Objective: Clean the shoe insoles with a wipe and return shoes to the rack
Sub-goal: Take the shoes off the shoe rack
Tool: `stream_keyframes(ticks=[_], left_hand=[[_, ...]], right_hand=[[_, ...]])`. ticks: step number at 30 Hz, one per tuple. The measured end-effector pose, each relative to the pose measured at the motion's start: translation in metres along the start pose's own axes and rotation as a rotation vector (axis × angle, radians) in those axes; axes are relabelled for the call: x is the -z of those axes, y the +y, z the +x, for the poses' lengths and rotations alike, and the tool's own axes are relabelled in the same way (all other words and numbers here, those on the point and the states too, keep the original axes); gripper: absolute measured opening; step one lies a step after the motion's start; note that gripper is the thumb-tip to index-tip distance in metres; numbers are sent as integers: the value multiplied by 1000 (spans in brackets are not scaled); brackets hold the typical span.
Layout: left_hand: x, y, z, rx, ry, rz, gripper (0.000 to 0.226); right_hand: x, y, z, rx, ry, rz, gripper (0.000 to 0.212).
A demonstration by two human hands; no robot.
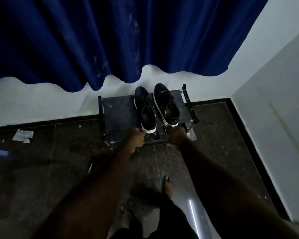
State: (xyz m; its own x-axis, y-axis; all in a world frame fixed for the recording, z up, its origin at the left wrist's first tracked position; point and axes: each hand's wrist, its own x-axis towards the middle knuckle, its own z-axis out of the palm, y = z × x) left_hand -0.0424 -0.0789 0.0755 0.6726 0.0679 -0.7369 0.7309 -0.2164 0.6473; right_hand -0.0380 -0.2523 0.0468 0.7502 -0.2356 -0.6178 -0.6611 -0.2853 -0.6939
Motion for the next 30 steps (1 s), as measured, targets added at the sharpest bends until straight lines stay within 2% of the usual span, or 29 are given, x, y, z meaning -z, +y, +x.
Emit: stream_keyframes(ticks=[1,3,4,7,11,13,17,25,30], left_hand=[[-5,4,8,-3,24,15,17],[-18,11,28,4,62,22,24],[-23,15,36,23,81,-6,29],[-37,27,55,57,134,-88,35],[-50,31,79,126,184,-126,42],[-54,30,87,169,135,-93,48],[-62,24,102,204,96,-78,56],[-73,14,128,275,50,-235,51],[-69,16,130,249,50,-404,36]], right_hand=[[2,4,17,-2,13,16,18],[5,38,92,-44,1,73,22],[6,57,130,-54,-18,113,35],[3,78,191,-105,62,96,76],[3,54,196,-122,71,71,93],[0,57,206,-153,52,82,93],[6,41,186,-116,52,56,79],[7,30,195,-254,-25,108,42],[-7,40,204,-245,-23,127,59]])
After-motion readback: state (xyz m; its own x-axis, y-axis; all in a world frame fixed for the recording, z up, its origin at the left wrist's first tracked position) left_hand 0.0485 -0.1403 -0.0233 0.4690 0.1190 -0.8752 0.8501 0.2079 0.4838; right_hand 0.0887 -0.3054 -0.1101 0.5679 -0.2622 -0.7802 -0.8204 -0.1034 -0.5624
